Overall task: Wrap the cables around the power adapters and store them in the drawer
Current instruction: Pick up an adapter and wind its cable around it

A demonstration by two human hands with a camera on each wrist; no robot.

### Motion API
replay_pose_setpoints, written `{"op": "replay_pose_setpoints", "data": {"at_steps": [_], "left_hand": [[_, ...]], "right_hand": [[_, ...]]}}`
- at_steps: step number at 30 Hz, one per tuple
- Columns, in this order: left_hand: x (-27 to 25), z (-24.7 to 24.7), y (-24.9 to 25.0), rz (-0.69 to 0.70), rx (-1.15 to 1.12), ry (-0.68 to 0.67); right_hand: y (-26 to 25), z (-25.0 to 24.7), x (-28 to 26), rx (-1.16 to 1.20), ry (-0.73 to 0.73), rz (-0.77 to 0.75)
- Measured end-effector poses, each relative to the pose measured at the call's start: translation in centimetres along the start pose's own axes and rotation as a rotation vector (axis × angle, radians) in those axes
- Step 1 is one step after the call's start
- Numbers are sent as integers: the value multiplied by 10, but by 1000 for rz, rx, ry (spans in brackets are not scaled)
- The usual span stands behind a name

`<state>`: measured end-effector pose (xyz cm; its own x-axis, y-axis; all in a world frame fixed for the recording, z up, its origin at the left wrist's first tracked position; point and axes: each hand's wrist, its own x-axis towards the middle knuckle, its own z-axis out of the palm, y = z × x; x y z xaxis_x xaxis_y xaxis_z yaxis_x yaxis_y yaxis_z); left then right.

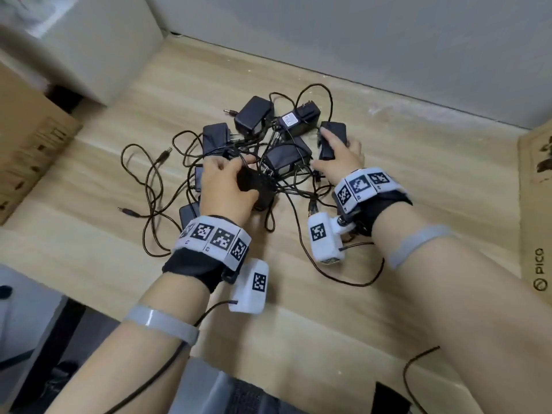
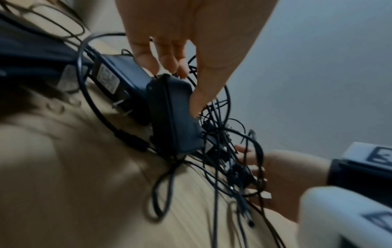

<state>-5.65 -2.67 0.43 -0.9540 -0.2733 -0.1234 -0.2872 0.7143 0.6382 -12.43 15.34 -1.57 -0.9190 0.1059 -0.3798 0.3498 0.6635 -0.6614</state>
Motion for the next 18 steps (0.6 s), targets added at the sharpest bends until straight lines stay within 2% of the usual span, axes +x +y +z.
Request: {"op": "replay_pose_setpoints", "data": {"at_steps": [2,7,13,16,18], "left_hand": [[6,-4,-8,-1,124,-48],[13,-10,-16,-3,200,-220],[14,-20,-16,58,296,-296],[12,-32,-11,104,204,-309],[10,-42,-4,130,80,-290]], "right_hand": [[3,7,0,-59,-1,-7],[23,13,-17,-313,64,-34],[33,5,-44,-177,119,86],[21,-1,-57,-121,113,149],[8,-6,-68,-68,193,67]]}}
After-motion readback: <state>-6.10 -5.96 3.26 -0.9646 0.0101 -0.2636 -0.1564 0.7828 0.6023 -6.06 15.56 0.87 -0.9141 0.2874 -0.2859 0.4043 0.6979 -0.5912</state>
